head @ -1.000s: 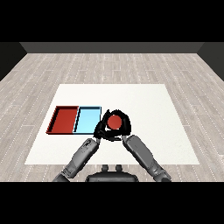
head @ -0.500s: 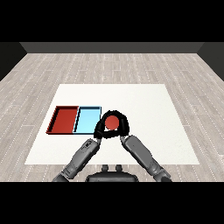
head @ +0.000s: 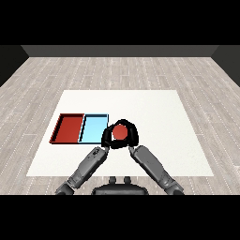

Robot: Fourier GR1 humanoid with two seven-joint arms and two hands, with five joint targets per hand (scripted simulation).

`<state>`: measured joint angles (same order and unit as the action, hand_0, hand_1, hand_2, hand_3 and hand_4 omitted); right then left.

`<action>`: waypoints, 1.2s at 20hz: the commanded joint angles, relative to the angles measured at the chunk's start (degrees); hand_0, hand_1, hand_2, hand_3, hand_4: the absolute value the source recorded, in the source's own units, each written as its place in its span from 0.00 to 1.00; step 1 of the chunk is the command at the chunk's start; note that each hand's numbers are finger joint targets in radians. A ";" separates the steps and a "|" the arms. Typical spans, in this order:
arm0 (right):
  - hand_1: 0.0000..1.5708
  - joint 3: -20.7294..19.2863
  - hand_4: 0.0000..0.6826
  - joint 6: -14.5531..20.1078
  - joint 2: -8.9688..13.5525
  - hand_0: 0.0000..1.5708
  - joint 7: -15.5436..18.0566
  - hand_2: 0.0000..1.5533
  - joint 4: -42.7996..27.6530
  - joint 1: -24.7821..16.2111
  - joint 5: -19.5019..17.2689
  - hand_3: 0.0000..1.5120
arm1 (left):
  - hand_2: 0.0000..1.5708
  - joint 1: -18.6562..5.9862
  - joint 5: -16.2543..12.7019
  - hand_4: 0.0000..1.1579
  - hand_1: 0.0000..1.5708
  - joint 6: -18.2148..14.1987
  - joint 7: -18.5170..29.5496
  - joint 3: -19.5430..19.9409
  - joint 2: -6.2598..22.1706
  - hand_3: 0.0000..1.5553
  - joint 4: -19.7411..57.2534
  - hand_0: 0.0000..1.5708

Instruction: Pick the red can and put it in the red box

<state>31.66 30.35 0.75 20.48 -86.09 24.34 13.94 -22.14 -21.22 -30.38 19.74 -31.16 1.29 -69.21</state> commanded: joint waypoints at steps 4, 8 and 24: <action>0.95 -3.37 0.93 -4.65 -0.73 0.95 -2.19 0.93 -1.42 -0.46 0.26 0.92 | 1.00 -2.39 -0.71 0.98 1.00 -2.36 3.14 1.40 -1.25 0.95 0.16 1.00; 0.59 0.91 0.00 0.87 -0.74 0.59 -3.91 0.60 2.20 0.58 -0.89 0.35 | 1.00 0.30 -1.48 0.99 1.00 -2.12 8.08 0.74 -1.25 0.97 -1.49 1.00; 0.00 3.03 0.00 6.07 -0.74 0.00 -9.46 0.00 0.92 3.03 -2.03 0.00 | 1.00 -3.91 -0.09 0.98 1.00 -5.14 5.97 2.46 -1.25 0.96 1.50 1.00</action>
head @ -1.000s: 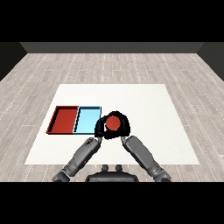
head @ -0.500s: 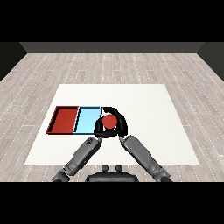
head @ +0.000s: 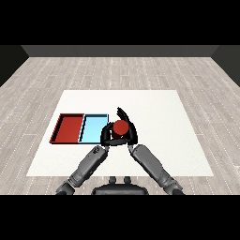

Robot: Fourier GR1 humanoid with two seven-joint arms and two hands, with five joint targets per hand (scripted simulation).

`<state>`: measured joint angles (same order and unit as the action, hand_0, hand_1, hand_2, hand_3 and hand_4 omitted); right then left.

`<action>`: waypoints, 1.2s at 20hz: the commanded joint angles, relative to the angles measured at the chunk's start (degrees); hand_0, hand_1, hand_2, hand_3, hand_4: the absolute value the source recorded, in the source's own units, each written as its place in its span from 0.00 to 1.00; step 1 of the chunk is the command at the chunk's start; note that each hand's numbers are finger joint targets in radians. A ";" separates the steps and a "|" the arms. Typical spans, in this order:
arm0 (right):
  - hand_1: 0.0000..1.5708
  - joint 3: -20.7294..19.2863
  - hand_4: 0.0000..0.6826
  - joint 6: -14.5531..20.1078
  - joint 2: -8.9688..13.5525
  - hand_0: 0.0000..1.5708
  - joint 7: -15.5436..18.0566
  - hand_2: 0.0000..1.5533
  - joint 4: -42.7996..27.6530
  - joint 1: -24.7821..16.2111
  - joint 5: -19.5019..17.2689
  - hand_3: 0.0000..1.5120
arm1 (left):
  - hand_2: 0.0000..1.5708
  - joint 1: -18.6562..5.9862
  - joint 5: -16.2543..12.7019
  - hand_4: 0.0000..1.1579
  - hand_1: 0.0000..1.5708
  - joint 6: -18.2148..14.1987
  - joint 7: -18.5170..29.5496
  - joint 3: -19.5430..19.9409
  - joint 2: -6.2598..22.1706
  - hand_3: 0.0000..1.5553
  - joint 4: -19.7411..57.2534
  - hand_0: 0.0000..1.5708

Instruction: Pick the red can and put it in the red box

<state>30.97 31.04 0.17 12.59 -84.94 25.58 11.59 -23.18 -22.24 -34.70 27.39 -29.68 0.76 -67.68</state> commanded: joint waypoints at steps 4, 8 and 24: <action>0.00 -2.07 0.00 -1.81 -0.14 0.00 -3.98 0.00 -2.56 -0.71 -1.35 0.00 | 1.00 3.13 2.32 0.98 1.00 -0.04 1.84 -0.27 -0.73 0.95 -2.05 1.00; 0.00 -3.77 0.00 -5.27 0.18 0.00 -2.32 0.00 -7.64 -6.89 0.13 0.00 | 1.00 4.64 5.44 0.98 1.00 0.35 0.69 2.24 -0.37 0.94 -2.83 1.00; 0.00 -18.95 0.00 -19.49 12.97 0.00 3.27 0.00 -21.43 -25.69 9.22 0.00 | 1.00 -0.21 7.07 0.98 1.00 0.16 -12.36 14.33 12.04 0.95 -9.53 1.00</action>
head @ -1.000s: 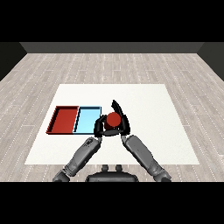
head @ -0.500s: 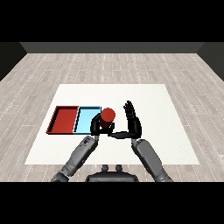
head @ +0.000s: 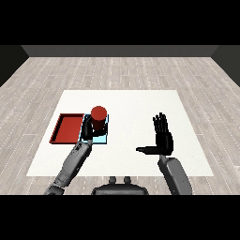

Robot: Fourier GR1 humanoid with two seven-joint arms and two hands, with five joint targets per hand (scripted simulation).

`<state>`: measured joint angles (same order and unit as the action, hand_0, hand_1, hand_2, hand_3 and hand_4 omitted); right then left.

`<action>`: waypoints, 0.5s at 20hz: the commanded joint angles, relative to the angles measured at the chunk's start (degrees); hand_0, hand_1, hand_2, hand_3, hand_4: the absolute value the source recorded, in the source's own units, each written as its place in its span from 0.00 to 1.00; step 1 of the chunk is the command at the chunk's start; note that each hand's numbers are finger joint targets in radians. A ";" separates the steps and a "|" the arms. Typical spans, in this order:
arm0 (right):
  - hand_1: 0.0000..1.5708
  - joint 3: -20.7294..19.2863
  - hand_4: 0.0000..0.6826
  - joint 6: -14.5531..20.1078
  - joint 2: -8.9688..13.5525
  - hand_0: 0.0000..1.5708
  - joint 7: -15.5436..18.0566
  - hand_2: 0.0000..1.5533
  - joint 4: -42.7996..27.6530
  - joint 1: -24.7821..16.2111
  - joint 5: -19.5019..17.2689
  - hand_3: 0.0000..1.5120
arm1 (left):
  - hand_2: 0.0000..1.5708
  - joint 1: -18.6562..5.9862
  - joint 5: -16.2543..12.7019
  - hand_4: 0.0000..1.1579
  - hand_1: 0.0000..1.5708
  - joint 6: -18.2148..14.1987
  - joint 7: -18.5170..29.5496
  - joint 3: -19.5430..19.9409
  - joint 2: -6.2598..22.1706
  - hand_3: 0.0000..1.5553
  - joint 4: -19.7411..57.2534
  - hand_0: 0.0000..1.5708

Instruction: Pick the red can and put it in the red box

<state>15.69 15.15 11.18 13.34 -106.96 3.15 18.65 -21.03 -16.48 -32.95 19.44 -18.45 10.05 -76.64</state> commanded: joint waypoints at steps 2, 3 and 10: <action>0.00 -2.40 0.00 1.44 0.55 0.00 -2.20 0.00 -1.27 -3.13 -0.26 0.00 | 1.00 -4.43 0.52 0.97 1.00 1.36 -2.10 7.00 5.14 0.96 4.93 1.00; 0.00 -6.03 0.00 -2.09 2.98 0.00 -0.21 0.00 0.44 -4.27 2.28 0.00 | 1.00 1.09 1.40 0.96 1.00 0.18 -6.59 5.45 9.23 0.96 -3.34 1.00; 0.00 -6.43 0.00 -3.60 2.41 0.00 0.05 0.00 -1.93 -8.52 4.43 0.00 | 0.98 -0.04 4.52 0.96 1.00 4.44 -6.68 10.48 18.21 0.95 14.55 1.00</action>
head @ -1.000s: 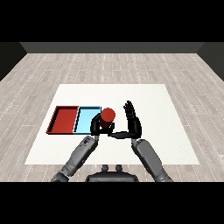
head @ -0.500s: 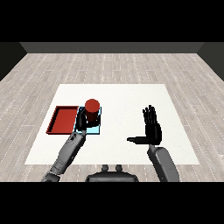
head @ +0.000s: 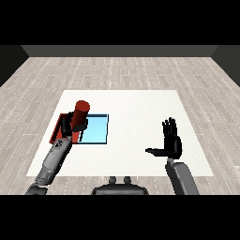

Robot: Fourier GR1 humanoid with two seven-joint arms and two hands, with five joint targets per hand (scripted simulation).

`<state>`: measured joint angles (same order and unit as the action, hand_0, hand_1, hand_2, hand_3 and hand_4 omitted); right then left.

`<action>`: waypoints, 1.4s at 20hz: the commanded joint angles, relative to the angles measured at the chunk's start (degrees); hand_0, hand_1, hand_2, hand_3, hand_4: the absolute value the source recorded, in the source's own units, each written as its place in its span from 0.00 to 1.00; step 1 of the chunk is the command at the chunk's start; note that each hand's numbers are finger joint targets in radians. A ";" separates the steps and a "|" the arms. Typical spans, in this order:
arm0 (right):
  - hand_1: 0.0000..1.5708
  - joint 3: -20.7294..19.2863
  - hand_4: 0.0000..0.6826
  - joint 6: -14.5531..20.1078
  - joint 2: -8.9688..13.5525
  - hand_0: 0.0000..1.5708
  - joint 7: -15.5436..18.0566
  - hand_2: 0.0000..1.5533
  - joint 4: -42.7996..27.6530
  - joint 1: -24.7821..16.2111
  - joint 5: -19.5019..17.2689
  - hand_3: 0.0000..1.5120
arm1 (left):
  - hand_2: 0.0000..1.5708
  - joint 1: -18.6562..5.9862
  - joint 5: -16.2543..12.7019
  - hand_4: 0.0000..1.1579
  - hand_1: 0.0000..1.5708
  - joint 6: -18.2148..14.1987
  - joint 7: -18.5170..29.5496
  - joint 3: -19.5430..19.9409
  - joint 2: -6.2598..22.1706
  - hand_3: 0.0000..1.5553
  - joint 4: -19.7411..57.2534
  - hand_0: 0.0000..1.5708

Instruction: Pick the red can and put it in the red box

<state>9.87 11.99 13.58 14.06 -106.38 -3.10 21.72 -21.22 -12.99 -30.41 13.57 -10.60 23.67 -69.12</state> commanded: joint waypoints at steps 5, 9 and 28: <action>0.00 -2.22 0.00 -2.66 0.30 0.00 3.38 0.00 3.46 -2.73 0.48 0.00 | 0.99 -6.73 3.06 0.91 1.00 5.02 -6.05 3.35 7.04 0.95 24.06 1.00; 0.00 -1.73 0.00 -2.65 -2.46 0.00 5.12 0.00 9.54 1.19 0.47 0.00 | 0.97 -9.77 7.57 0.87 1.00 4.74 -8.47 1.30 7.52 0.91 37.72 1.00; 0.00 -3.53 0.00 -2.64 -4.04 0.00 6.43 0.00 18.23 9.89 -1.50 0.00 | 0.00 -18.23 8.82 0.00 0.00 11.27 -2.65 4.86 4.76 0.00 62.95 0.00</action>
<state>6.50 9.02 10.00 21.22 -89.38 4.35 20.42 -38.96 -1.00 -17.32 7.15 -9.57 28.55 -6.20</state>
